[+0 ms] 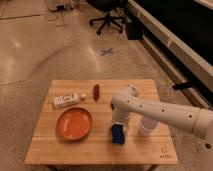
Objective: Place the white sponge in the ceramic bowl
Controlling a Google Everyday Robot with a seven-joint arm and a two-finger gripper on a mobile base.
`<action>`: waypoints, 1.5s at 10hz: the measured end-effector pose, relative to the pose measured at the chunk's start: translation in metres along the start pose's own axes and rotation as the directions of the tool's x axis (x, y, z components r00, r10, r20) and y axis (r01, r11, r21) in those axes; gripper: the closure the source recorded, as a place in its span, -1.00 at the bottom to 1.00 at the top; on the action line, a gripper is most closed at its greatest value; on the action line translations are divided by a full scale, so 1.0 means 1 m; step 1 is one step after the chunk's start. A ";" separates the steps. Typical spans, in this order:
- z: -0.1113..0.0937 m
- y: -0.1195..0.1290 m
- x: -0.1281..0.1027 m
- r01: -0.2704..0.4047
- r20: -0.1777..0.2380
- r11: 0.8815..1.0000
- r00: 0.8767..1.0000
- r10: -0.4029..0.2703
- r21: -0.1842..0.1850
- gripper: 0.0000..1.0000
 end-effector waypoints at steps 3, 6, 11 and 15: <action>0.010 0.000 0.003 -0.004 0.010 1.000 1.000 0.004 -0.012 -0.30; 0.016 0.000 0.003 -0.003 0.020 1.000 1.000 0.004 -0.026 -0.30; 0.012 -0.004 -0.010 -0.020 0.031 0.998 0.999 0.021 -0.054 0.57; -0.004 -0.028 -0.031 -0.073 0.058 0.996 0.995 0.076 -0.052 1.00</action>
